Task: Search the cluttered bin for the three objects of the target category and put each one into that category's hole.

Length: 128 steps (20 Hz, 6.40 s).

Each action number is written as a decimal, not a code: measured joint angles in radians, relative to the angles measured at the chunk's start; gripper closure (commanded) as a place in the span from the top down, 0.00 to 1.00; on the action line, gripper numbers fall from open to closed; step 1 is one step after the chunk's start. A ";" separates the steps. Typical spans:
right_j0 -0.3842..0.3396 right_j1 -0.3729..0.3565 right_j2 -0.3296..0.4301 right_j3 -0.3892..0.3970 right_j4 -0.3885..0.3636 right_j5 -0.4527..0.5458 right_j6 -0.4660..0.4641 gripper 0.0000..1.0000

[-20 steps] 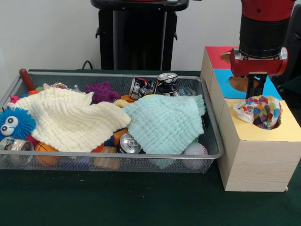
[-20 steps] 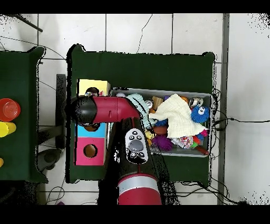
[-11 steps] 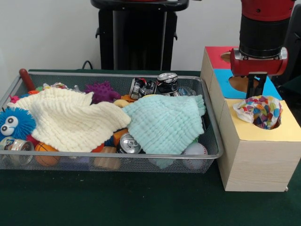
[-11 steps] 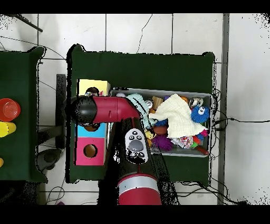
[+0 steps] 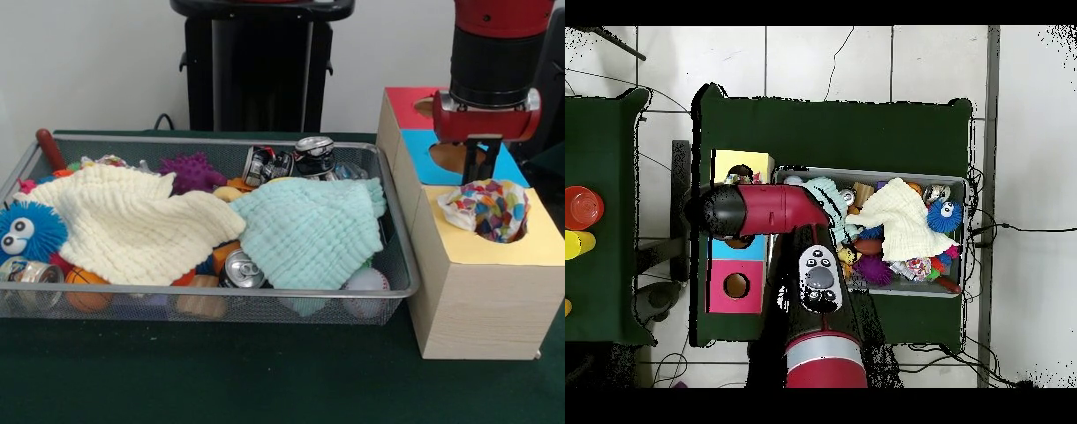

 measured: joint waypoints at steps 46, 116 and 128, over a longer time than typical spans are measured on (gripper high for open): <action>0.111 -0.110 -0.107 -0.021 -0.055 -0.223 0.000 0.00; 0.023 -0.059 -0.045 -0.081 0.048 -0.042 0.000 0.00; 0.003 -0.012 -0.010 -0.081 0.048 0.080 0.000 0.00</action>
